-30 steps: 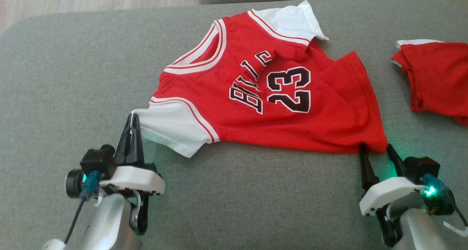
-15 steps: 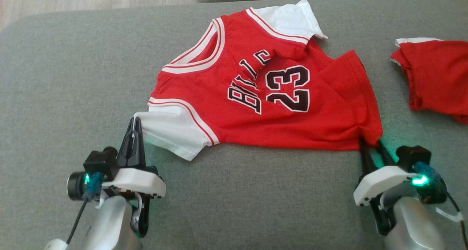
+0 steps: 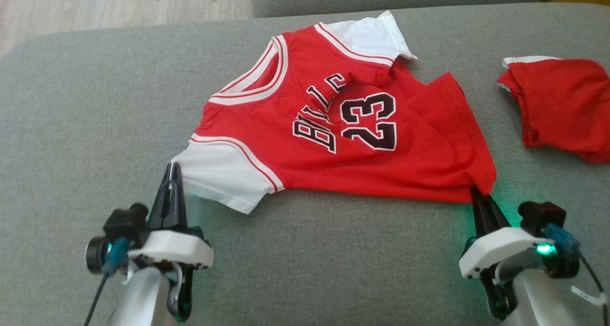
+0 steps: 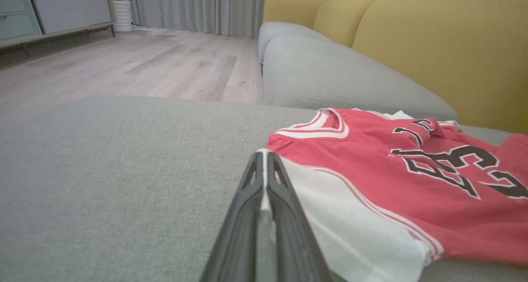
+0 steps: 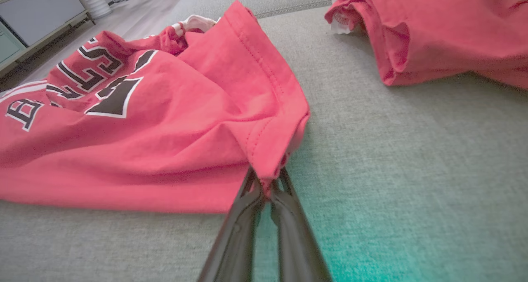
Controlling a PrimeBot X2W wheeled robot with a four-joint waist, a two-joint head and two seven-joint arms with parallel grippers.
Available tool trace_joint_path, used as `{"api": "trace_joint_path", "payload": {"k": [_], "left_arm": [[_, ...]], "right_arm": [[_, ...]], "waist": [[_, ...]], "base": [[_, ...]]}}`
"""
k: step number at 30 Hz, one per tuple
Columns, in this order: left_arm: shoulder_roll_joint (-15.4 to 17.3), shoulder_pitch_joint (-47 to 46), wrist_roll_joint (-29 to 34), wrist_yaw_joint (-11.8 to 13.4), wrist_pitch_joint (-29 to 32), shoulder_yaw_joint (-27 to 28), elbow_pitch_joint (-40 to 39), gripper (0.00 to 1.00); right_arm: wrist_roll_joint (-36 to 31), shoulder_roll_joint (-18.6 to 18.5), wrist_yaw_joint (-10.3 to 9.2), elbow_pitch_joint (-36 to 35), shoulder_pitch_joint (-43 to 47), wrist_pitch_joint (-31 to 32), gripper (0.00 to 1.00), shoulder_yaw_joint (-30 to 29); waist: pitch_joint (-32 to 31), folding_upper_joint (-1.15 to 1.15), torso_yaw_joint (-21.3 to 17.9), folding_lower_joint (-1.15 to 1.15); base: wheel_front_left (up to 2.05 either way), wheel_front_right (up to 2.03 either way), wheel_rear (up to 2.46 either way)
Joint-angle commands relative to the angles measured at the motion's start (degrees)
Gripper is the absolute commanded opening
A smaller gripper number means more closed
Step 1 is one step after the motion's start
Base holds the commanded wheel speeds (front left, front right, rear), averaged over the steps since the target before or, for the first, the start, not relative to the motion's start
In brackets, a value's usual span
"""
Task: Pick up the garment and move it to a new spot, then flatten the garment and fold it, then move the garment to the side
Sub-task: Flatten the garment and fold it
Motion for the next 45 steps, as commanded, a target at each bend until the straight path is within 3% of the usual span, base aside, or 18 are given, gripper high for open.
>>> {"api": "trace_joint_path", "payload": {"k": [1, 6, 12, 14, 23, 29, 33, 36, 41, 45], "left_arm": [[0.6, -0.3, -1.5, -0.3, -0.7, 2.8, -2.9, 0.00], [0.5, -1.9, -6.6, -2.1, -0.7, 3.5, -9.4, 0.00], [0.6, -10.3, -10.5, -3.1, 2.0, 3.1, -20.2, 0.00], [0.9, -11.7, -10.7, -3.1, 2.8, 3.1, -22.1, 0.00], [0.8, -14.7, -16.8, 1.2, 9.5, 6.0, -40.5, 0.00], [2.9, -21.3, -16.2, 3.0, 16.5, 5.2, -46.8, 0.00], [5.5, -33.1, -16.8, 2.8, 21.9, 5.1, -41.1, 0.00], [8.7, -44.0, -16.0, 2.0, 24.1, 5.7, -32.4, 0.00], [14.9, -62.5, -11.8, -0.1, 21.0, 6.2, -13.8, 0.00], [16.5, -75.7, -10.0, 0.0, 14.1, 6.9, -1.0, 0.00]], "right_arm": [[1.7, -0.2, -0.05, -3.8, -0.1, -0.3, 0.00, 2.2], [4.2, -0.2, -0.05, -14.5, -0.9, 0.9, 0.00, 3.2], [5.2, -2.0, -0.05, -29.8, -7.3, 7.4, 0.00, 4.0], [5.5, -2.2, -0.05, -31.9, -8.4, 8.6, 0.00, 3.9], [8.6, -2.3, -0.05, -47.0, -12.0, 18.3, 0.00, 1.1], [7.8, -3.1, -0.05, -52.7, -17.4, 26.0, 0.00, -0.2], [8.0, -6.0, -0.05, -50.2, -28.0, 30.6, 0.00, 0.9], [5.3, -8.9, -0.05, -43.3, -38.8, 30.2, 0.00, 3.9], [3.2, -7.7, -0.05, -24.4, -58.6, 21.9, 0.00, 9.4], [0.7, -5.5, -0.05, -9.9, -71.2, 12.0, 0.00, 9.5]], "waist": [[-0.2, 0.00, 0.2, 0.00], [-0.9, 0.00, 0.5, 0.00], [-2.1, 0.00, 0.7, 0.00], [-2.4, 0.00, 0.6, 0.00], [-3.1, 0.00, 0.5, 0.00], [2.4, 0.00, 1.5, 0.00], [8.9, 0.00, 1.2, 0.00], [14.6, 0.00, -0.1, 0.00], [21.3, 0.00, -3.2, 0.00], [23.3, 0.00, -4.0, 0.00]], "base": [[0.00, 0.00, 0.00], [0.00, 0.00, 0.00], [0.00, 0.00, 0.00], [0.00, 0.00, 0.00], [0.00, 0.00, 0.00], [0.00, 0.00, 0.00], [0.00, 0.00, 0.00], [0.00, 0.00, 0.00], [0.00, 0.00, 0.00], [0.00, 0.00, 0.00]]}}
